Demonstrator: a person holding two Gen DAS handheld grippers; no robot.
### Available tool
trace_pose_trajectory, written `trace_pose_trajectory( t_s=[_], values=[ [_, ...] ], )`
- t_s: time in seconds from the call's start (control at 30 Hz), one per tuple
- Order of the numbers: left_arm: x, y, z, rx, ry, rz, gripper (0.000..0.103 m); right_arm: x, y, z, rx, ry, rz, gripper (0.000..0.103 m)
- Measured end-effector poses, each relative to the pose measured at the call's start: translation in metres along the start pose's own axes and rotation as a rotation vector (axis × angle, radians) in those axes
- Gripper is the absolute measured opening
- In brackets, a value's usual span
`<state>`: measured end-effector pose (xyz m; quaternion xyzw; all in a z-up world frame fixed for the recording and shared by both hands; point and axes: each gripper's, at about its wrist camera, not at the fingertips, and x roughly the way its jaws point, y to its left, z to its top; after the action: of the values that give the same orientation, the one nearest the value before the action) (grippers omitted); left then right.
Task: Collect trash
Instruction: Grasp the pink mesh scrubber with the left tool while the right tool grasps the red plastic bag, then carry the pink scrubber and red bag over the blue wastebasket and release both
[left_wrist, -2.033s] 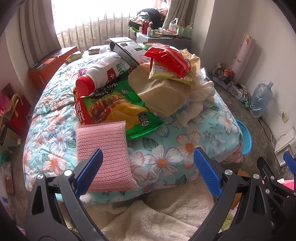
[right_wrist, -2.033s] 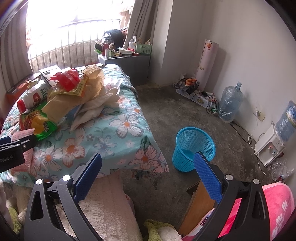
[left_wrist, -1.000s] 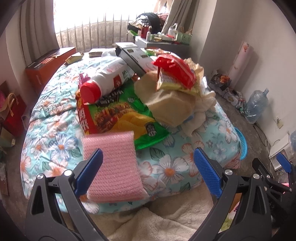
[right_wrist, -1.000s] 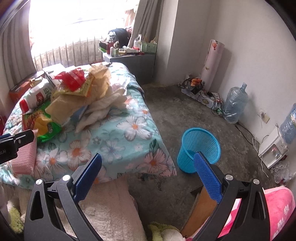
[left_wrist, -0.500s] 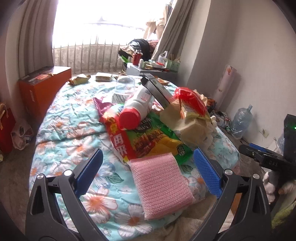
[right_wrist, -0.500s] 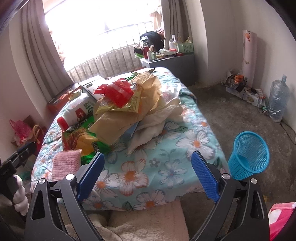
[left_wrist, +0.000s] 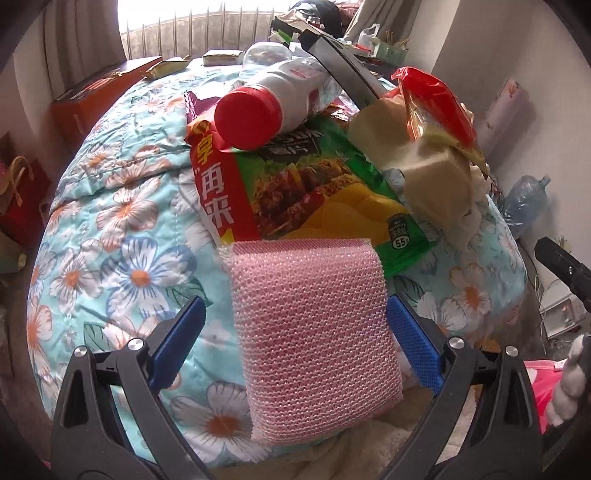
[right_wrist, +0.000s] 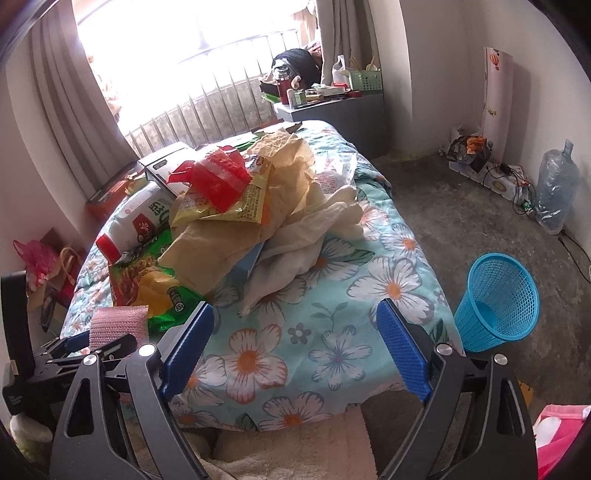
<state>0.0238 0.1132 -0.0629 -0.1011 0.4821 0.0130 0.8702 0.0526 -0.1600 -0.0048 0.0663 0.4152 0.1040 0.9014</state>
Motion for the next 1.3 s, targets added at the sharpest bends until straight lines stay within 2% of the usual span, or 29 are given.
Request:
trace_pose_trajectory(
  t_s=[0.13, 0.3, 0.37, 0.6, 0.77, 0.87, 0.93, 1.0, 1.13, 1.3],
  values=[
    [0.005, 0.002, -0.001, -0.011, 0.039, -0.044, 0.094, 0.003, 0.009, 0.015, -0.025, -0.020, 0.018, 0.087],
    [0.000, 0.010, -0.003, -0.015, 0.013, -0.080, 0.093, -0.003, 0.028, 0.045, -0.108, -0.097, 0.058, 0.087],
    [-0.004, 0.013, -0.003, -0.006, 0.005, -0.116, 0.078, 0.002, 0.038, 0.060, -0.170, -0.102, 0.107, 0.087],
    [-0.009, 0.029, -0.008, -0.022, -0.014, -0.226, 0.058, 0.038, 0.068, 0.114, -0.358, -0.044, 0.229, 0.083],
    [-0.012, 0.037, -0.014, -0.043, -0.027, -0.279, 0.051, 0.071, 0.092, 0.129, -0.507, 0.038, 0.166, 0.080],
    [-0.015, 0.042, -0.015, -0.046, -0.042, -0.305, 0.046, 0.083, 0.095, 0.130, -0.512, 0.084, 0.139, 0.063],
    [-0.016, 0.045, -0.016, -0.055, -0.049, -0.326, 0.044, 0.083, 0.094, 0.128, -0.503, 0.098, 0.138, 0.046],
    [-0.016, 0.048, -0.017, -0.066, -0.050, -0.344, 0.042, 0.082, 0.095, 0.128, -0.499, 0.094, 0.136, 0.036],
    [-0.016, 0.054, -0.019, -0.079, -0.056, -0.371, 0.039, 0.073, 0.095, 0.124, -0.492, 0.068, 0.141, 0.024],
    [-0.025, 0.052, -0.018, -0.060, -0.091, -0.384, 0.036, 0.048, 0.093, 0.129, -0.457, -0.008, 0.173, 0.021]
  ],
)
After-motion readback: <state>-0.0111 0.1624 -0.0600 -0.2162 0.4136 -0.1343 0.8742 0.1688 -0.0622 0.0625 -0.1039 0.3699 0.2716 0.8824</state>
